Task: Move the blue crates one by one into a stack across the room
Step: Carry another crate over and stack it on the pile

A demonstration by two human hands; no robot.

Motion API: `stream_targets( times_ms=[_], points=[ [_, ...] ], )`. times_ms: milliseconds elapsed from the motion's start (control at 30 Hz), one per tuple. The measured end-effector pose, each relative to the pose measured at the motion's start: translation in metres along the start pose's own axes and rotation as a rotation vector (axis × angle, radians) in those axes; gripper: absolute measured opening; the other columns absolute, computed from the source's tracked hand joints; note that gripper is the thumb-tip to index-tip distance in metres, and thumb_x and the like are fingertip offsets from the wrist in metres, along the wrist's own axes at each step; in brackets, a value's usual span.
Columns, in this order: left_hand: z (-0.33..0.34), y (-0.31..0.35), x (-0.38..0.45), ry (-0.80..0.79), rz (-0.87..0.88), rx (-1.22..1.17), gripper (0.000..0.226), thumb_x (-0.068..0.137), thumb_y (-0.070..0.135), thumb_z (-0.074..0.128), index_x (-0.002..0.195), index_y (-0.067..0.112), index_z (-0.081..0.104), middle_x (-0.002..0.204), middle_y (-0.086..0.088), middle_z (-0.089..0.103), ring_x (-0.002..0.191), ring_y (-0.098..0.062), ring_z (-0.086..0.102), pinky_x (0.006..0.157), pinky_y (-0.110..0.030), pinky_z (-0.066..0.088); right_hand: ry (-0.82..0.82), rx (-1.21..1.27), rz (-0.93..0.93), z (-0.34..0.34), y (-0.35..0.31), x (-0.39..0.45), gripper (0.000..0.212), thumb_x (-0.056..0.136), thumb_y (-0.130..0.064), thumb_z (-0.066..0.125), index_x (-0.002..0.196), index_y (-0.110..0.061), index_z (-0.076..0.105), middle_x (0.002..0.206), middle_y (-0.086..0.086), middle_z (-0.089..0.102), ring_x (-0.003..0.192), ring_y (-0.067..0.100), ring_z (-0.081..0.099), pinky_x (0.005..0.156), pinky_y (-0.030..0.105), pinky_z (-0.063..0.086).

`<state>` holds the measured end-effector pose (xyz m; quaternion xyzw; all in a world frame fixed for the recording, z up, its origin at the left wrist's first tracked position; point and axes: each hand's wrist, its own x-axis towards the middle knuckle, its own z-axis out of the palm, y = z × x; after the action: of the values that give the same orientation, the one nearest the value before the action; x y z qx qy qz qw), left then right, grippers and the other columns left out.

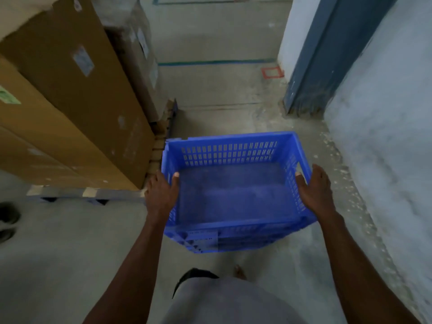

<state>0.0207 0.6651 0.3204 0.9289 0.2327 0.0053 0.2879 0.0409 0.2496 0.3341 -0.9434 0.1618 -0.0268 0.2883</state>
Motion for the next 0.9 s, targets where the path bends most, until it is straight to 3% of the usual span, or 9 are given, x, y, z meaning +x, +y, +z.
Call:
stream_targets(
  times_ms=[67,133,200,267,333,400,567,700,900],
  points=[
    [0.005,0.001,0.014,-0.042,-0.052,-0.131,0.060,0.103,0.047,0.046,0.132,-0.005,0.049,0.127,-0.033,0.055,0.120,-0.047,0.053,0.095,-0.051,0.043,-0.116,0.067,0.067,0.006,0.004,0.023,0.077,0.099,-0.045,0.052,0.155,0.000,0.024,0.159,0.025,0.027,0.145,0.040,0.030,0.116,0.045,0.026],
    [0.003,0.000,0.026,-0.052,-0.109,-0.267,0.054,0.105,0.047,0.044,0.122,-0.003,0.057,0.118,-0.029,0.062,0.111,-0.041,0.060,0.087,-0.044,0.046,-0.179,0.096,0.121,0.010,0.009,0.044,0.075,0.098,-0.053,0.049,0.149,0.000,0.036,0.150,0.027,0.040,0.137,0.040,0.042,0.108,0.044,0.035],
    [0.000,-0.002,0.039,-0.062,-0.165,-0.337,0.057,0.103,0.054,0.041,0.111,0.002,0.063,0.107,-0.025,0.067,0.098,-0.039,0.065,0.080,-0.043,0.050,-0.174,0.102,0.165,0.013,0.014,0.065,0.070,0.094,-0.064,0.042,0.125,-0.003,0.057,0.124,0.027,0.061,0.115,0.042,0.060,0.092,0.043,0.045],
    [0.002,-0.002,0.050,-0.135,-0.257,-0.465,0.057,0.101,0.062,0.038,0.097,0.010,0.063,0.093,-0.020,0.068,0.075,-0.036,0.067,0.068,-0.043,0.055,-0.184,0.183,0.255,0.015,0.015,0.081,0.078,0.089,-0.078,0.036,0.108,-0.007,0.062,0.098,0.021,0.068,0.086,0.041,0.069,0.080,0.045,0.055],
    [0.004,0.003,0.056,-0.253,-0.393,-0.627,0.053,0.105,0.057,0.034,0.089,0.012,0.057,0.078,-0.015,0.060,0.052,-0.024,0.056,0.056,-0.031,0.046,-0.258,0.388,0.392,0.018,0.013,0.095,0.074,0.094,-0.072,0.034,0.109,-0.004,0.060,0.081,0.013,0.064,0.058,0.031,0.063,0.057,0.037,0.056],
    [0.003,0.011,0.056,-0.303,-0.466,-0.705,0.053,0.106,0.055,0.029,0.088,0.012,0.054,0.070,-0.010,0.053,0.045,-0.018,0.045,0.052,-0.026,0.038,-0.370,0.576,0.501,0.018,0.012,0.104,0.061,0.101,-0.060,0.036,0.108,-0.004,0.058,0.078,0.012,0.060,0.046,0.022,0.059,0.043,0.028,0.053],
    [-0.004,0.012,0.056,-0.343,-0.505,-0.760,0.055,0.105,0.058,0.029,0.087,0.012,0.053,0.061,-0.004,0.046,0.039,-0.013,0.035,0.039,-0.020,0.029,-0.536,0.717,0.626,0.009,0.010,0.114,0.063,0.098,-0.066,0.033,0.092,-0.011,0.060,0.071,0.006,0.061,0.037,0.015,0.052,0.036,0.023,0.044],
    [-0.006,0.008,0.060,-0.385,-0.536,-0.790,0.056,0.104,0.059,0.032,0.084,0.011,0.055,0.049,0.002,0.046,0.033,-0.009,0.034,0.034,-0.018,0.025,-0.485,0.737,0.606,0.013,0.016,0.113,0.061,0.095,-0.070,0.037,0.083,-0.012,0.055,0.053,-0.003,0.036,0.033,0.007,0.024,0.033,0.017,0.022],
    [-0.002,0.009,0.060,-0.345,-0.549,-0.759,0.053,0.103,0.061,0.034,0.074,0.018,0.046,0.049,0.004,0.036,0.034,-0.008,0.025,0.034,-0.017,0.020,-0.444,0.738,0.603,0.013,0.013,0.108,0.055,0.094,-0.070,0.039,0.077,-0.018,0.047,0.046,-0.005,0.029,0.033,0.007,0.021,0.034,0.015,0.020]
  ],
)
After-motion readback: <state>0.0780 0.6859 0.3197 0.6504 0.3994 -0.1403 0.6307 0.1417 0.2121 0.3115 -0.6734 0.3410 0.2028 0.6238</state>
